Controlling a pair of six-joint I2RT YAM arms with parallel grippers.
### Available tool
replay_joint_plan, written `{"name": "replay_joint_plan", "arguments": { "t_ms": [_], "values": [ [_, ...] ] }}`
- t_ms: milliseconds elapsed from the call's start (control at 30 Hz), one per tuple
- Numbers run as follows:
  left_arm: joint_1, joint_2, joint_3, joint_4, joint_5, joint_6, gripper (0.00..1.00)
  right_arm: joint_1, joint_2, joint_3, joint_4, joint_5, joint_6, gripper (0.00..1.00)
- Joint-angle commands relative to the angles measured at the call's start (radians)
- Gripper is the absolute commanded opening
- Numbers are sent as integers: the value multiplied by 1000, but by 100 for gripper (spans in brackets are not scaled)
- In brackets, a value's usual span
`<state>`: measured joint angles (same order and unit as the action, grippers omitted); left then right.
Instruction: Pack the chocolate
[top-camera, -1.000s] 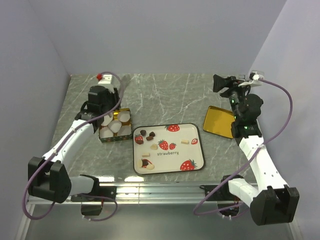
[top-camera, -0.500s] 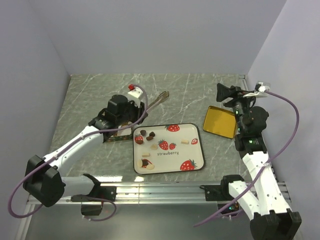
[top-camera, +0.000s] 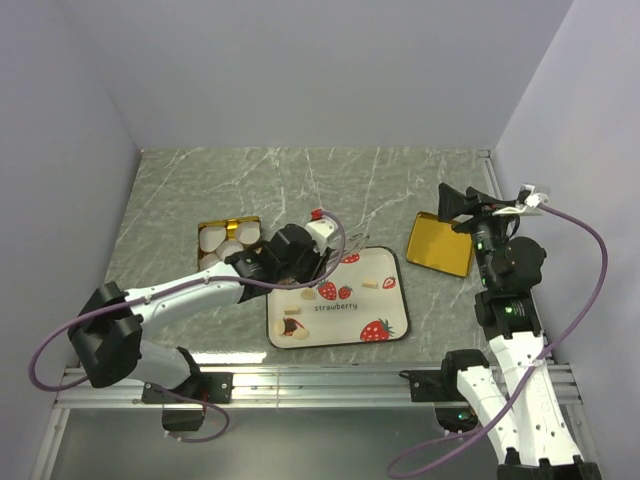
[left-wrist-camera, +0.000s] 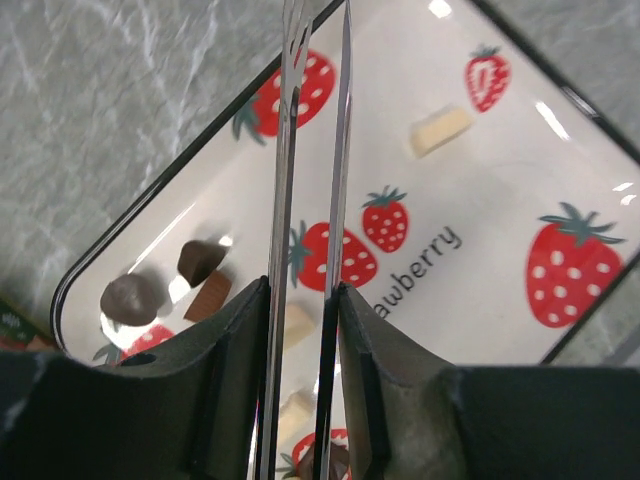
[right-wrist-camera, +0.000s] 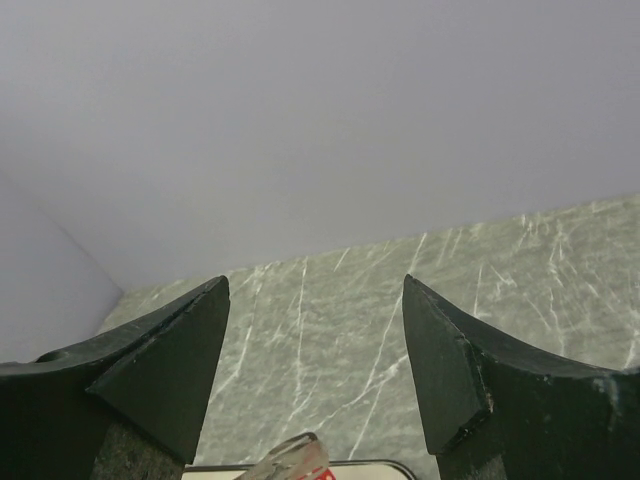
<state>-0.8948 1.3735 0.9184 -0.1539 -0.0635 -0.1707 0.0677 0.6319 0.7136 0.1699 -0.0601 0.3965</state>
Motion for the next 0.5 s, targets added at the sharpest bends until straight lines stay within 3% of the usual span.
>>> {"name": "replay_joint_plan", "arguments": {
  "t_ms": [0, 467],
  "values": [
    [-26, 21, 66, -33, -136, -64, 39, 6, -49, -6, -13, 19, -19, 77],
    [-165, 61, 85, -62, -275, -237, 39, 4, 9, 7, -12, -58, 13, 77]
  ]
}}
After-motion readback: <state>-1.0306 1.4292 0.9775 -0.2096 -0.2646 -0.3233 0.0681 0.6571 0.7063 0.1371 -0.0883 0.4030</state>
